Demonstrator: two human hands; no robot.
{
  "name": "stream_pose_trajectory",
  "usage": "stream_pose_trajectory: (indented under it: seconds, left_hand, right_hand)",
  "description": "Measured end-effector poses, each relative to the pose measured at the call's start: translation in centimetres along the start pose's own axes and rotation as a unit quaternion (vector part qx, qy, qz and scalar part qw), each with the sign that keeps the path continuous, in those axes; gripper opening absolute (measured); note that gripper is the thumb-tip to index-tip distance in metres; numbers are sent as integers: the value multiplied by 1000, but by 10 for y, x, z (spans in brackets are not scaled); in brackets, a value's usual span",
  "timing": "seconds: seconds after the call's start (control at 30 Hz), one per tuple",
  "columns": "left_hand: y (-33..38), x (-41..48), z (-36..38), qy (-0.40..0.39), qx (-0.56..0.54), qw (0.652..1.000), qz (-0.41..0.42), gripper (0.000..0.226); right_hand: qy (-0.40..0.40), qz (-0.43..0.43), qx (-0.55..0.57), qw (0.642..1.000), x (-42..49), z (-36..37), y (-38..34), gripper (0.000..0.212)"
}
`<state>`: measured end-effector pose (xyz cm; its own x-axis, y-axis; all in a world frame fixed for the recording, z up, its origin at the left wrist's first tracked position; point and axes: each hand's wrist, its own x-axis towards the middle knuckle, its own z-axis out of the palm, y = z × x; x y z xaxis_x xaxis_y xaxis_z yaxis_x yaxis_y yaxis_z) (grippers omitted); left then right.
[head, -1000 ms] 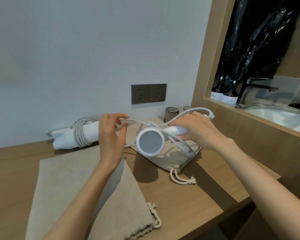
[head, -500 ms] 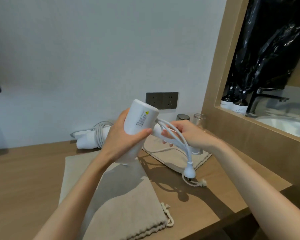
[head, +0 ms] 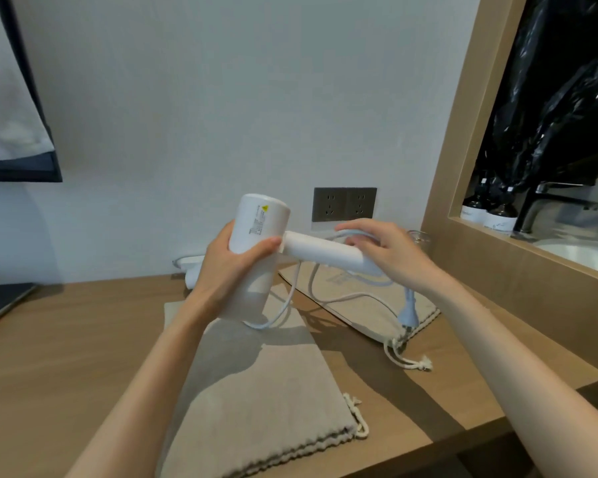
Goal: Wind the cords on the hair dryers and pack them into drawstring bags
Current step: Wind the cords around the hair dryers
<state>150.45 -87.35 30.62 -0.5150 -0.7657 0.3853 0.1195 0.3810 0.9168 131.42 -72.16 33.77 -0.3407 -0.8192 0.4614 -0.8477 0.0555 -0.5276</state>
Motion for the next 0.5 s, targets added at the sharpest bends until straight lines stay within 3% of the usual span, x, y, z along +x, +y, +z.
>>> stream_pose_trajectory:
  seconds: [0.13, 0.37, 0.5]
  left_hand:
    - [4, 0, -21, 39, -60, 997, -36, 46]
    - [13, 0, -45, 62, -69, 994, -52, 53]
    - [21, 0, -48, 50, -50, 997, -35, 52]
  right_hand:
    - [101, 54, -24, 993, -3, -9, 18, 35]
    - [4, 117, -6, 993, 0, -1, 24, 37]
    - [45, 72, 67, 994, 5, -2, -6, 53]
